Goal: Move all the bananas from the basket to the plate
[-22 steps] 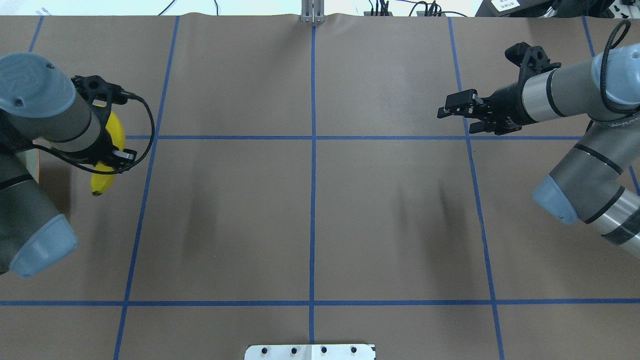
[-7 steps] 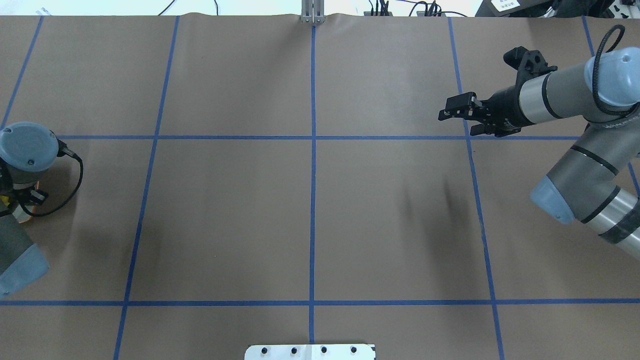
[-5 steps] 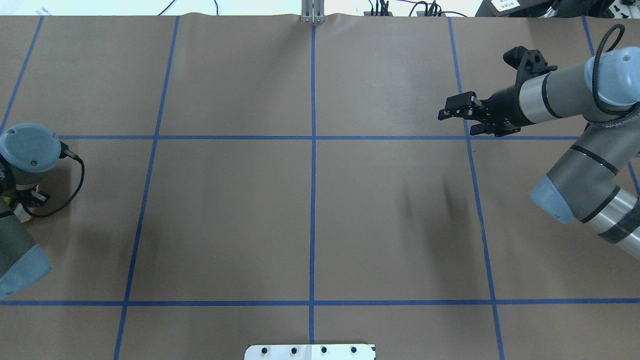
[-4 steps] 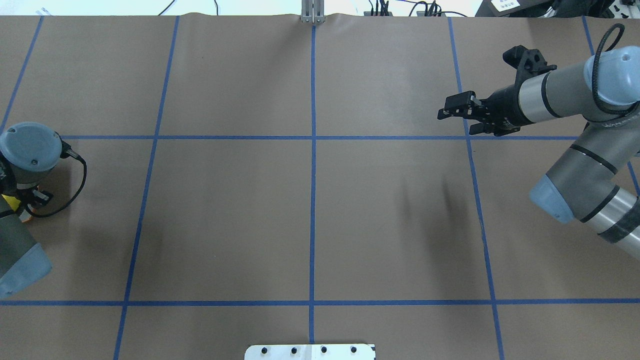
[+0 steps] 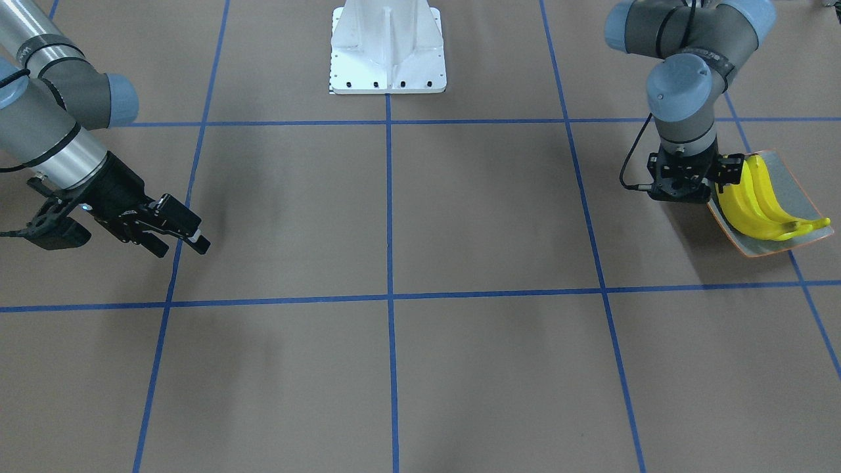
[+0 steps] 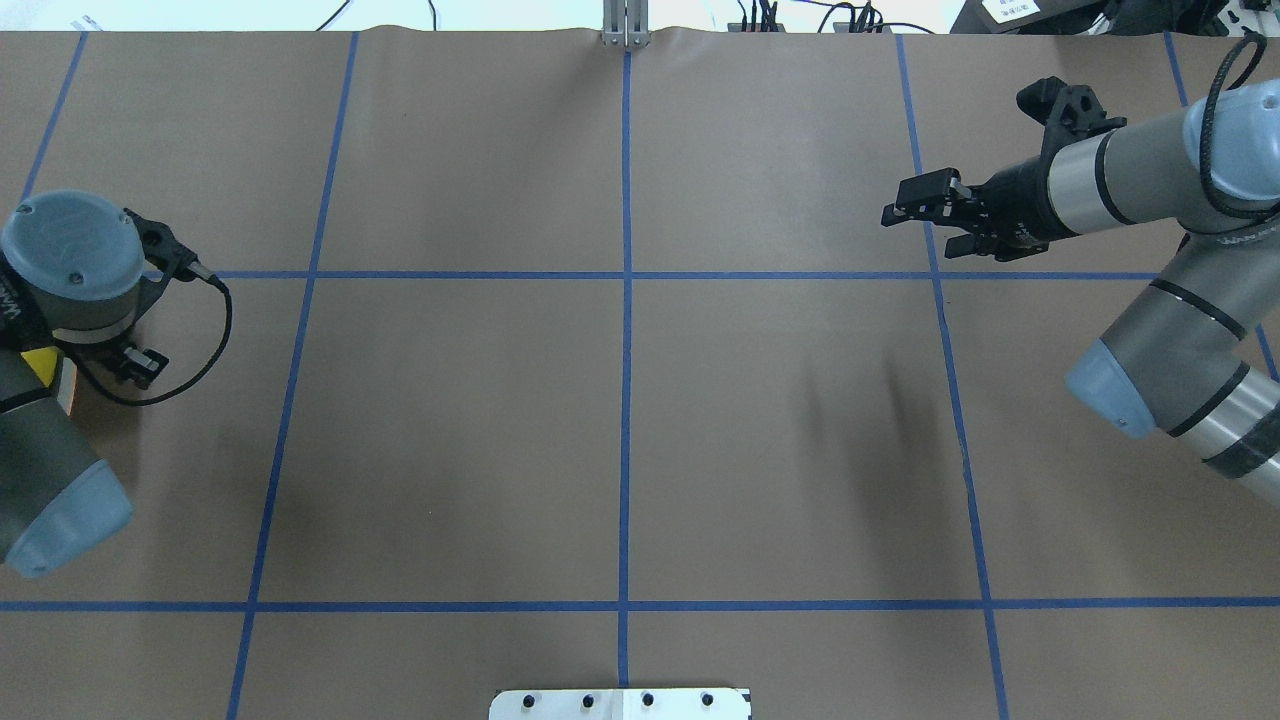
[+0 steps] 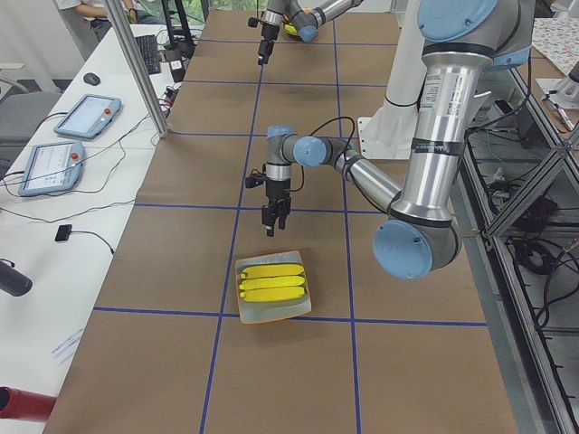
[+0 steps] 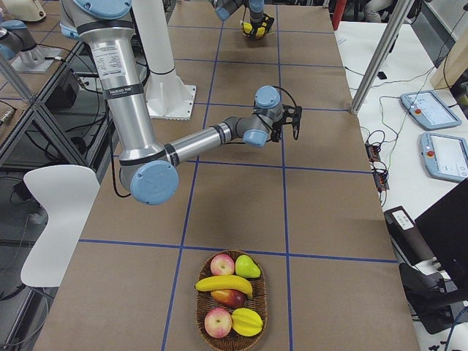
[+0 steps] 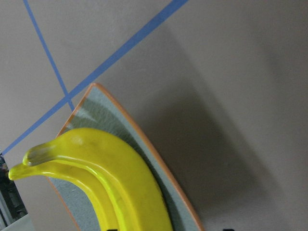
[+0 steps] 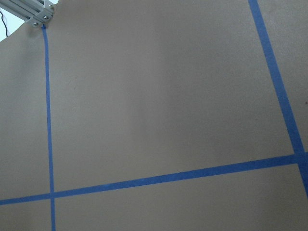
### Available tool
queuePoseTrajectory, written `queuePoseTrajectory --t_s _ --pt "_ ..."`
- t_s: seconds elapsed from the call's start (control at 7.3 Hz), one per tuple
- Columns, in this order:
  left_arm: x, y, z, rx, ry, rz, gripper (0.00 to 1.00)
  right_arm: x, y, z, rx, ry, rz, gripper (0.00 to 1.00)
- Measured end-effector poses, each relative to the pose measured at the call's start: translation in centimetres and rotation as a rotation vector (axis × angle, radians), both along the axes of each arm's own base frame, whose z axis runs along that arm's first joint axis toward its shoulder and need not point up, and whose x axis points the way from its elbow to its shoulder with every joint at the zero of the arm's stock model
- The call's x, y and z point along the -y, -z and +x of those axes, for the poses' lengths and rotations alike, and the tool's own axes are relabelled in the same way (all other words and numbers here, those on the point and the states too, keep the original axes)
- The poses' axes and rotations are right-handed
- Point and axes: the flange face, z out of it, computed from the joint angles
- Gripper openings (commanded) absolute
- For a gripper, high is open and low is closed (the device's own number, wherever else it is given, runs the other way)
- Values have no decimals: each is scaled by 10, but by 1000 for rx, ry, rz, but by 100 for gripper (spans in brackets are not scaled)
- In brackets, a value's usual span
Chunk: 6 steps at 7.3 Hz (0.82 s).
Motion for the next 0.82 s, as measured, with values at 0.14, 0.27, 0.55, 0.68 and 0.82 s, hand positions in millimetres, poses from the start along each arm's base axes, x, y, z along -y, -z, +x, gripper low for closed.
queuePoseTrajectory --t_s 0.14,0.27,0.55,0.68,0.82 --pt "6 30 14 -76 28 -7 88 4 -10 16 -12 -18 -6 100" --pt "9 60 27 -153 68 -24 88 7 -29 42 -39 -35 0 100" --pt "13 93 42 -238 117 -56 89 8 -85 123 -139 -37 69 100" --pt "14 98 45 -253 131 -61 89 -2 -120 167 -187 -32 82 100" --pt "15 100 46 -261 136 -62 89 -21 -161 209 -242 -29 85 100"
